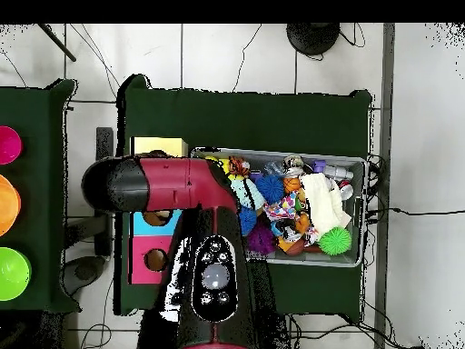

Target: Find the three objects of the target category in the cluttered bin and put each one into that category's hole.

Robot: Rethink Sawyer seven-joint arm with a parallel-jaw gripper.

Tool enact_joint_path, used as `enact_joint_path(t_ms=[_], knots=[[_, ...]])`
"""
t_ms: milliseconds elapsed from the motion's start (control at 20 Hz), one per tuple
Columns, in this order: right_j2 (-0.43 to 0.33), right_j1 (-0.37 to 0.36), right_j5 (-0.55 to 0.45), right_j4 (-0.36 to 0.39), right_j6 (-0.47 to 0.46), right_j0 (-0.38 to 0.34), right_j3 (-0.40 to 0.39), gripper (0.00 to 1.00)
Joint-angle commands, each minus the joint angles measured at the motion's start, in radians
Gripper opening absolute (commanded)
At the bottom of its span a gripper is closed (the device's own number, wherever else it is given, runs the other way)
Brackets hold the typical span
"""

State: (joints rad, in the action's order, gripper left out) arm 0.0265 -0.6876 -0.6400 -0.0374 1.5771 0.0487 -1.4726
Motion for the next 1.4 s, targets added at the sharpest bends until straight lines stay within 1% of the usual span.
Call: enact_joint_path(t_ms=[50, 500, 650, 850, 1150, 1400], knots=[[-0.020, -0.100, -0.210, 0.066, -0.069, -0.097, -0.006, 1.00], [-0.091, -0.115, -0.122, 0.143, -0.165, -0.235, -0.051, 1.00], [-0.122, -0.099, -0.109, 0.174, -0.211, -0.291, -0.043, 1.00], [-0.175, -0.076, -0.122, 0.213, -0.279, -0.366, -0.032, 1.00], [-0.232, -0.090, -0.126, 0.274, -0.302, -0.446, -0.044, 1.00], [-0.286, -0.077, -0.094, 0.314, -0.301, -0.513, -0.079, 1.00]])
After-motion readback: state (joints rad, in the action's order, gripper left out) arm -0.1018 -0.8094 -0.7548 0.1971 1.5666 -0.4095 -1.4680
